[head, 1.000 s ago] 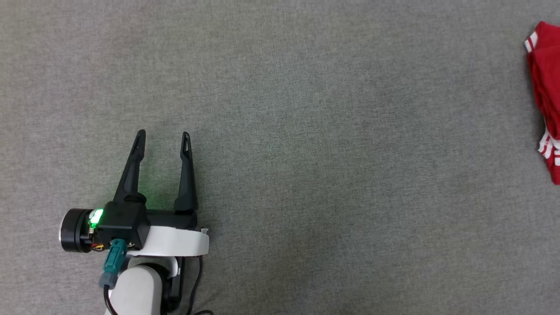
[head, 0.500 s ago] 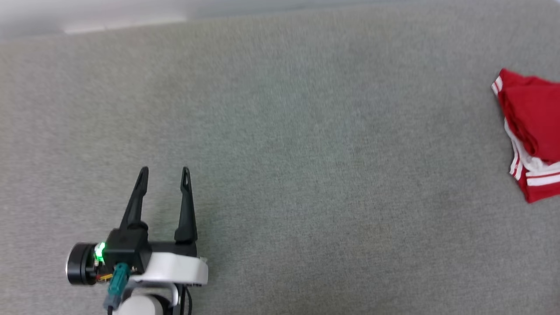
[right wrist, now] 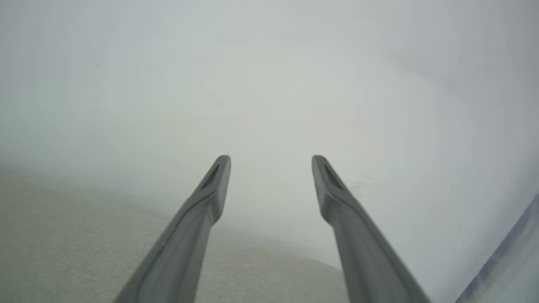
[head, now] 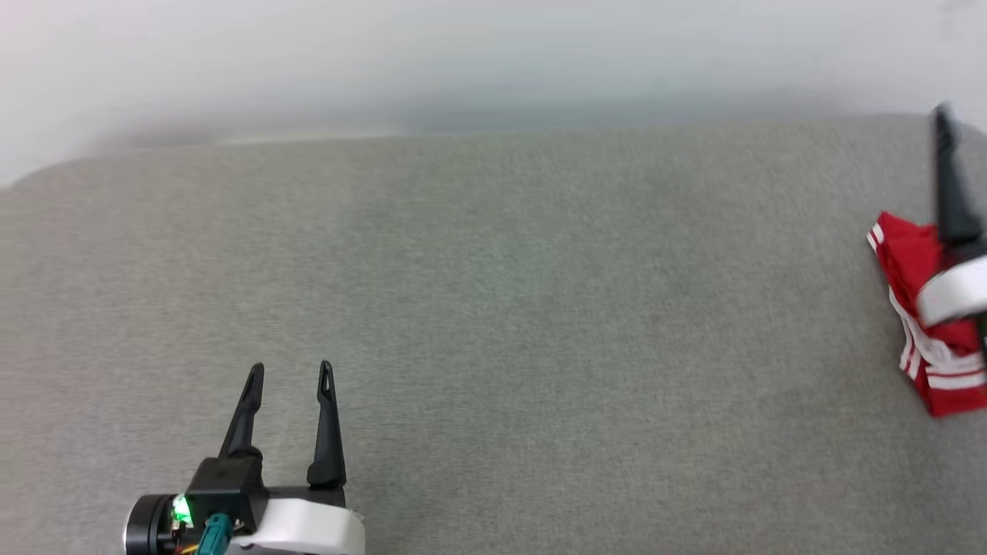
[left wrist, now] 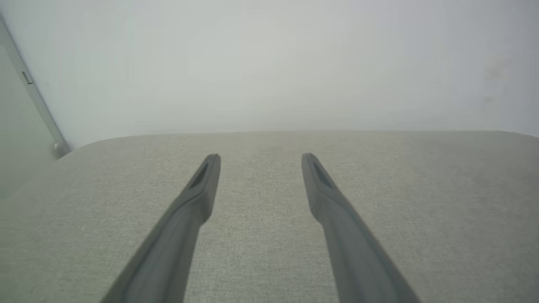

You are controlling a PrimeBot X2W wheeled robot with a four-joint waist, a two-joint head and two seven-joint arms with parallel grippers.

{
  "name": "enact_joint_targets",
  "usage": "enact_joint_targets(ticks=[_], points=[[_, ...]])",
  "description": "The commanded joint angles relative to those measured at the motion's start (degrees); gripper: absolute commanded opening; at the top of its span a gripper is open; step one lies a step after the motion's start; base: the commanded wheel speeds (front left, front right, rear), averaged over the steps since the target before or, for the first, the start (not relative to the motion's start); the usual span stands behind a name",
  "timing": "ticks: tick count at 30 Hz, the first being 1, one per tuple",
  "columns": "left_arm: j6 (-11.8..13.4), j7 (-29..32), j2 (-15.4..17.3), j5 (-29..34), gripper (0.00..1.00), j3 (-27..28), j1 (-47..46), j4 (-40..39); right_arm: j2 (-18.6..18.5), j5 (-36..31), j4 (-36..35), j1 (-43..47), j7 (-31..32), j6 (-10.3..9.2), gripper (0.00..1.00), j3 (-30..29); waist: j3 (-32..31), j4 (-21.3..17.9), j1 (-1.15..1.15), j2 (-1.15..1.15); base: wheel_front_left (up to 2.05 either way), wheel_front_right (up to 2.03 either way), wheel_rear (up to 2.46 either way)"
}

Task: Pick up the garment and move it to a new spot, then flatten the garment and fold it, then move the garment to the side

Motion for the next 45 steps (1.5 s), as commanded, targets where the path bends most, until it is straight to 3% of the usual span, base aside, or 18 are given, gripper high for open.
enact_joint_targets(ticks=[1,9,22,33,45], points=[[0.09,-0.13,-0.05,-0.15,1.0,-0.14,0.89,0.12,1.42,0.11,-1.78,2.43,-0.31,-0.04,1.0,-0.07,-1.98,1.71,0.01,0.0,0.0,0.0,0.0],[0.23,-0.13,-0.05,-0.62,1.0,-0.87,2.63,0.98,10.29,0.91,-13.27,16.43,-0.43,-0.04,1.0,-2.31,-5.28,5.05,0.01,0.0,0.0,0.0,0.0],[-0.29,-0.13,-0.06,-0.09,1.0,-1.17,5.3,2.1,17.46,0.91,-17.76,32.6,-0.46,-0.04,1.0,-5.52,-8.06,5.63,0.01,0.0,0.0,0.0,0.0],[-1.75,-0.13,-0.06,-0.96,1.0,-1.58,6.35,2.44,19.53,1.68,-19.81,39.92,-0.45,-0.04,1.0,-5.56,-9.19,4.69,0.01,0.0,0.0,0.0,0.0],[-2.05,-0.13,-0.06,-0.36,1.0,-1.65,6.5,2.94,19.73,3.47,-19.39,41.7,-0.46,-0.04,1.0,-4.96,-9.75,4.92,0.01,0.0,0.0,0.0,0.0]])
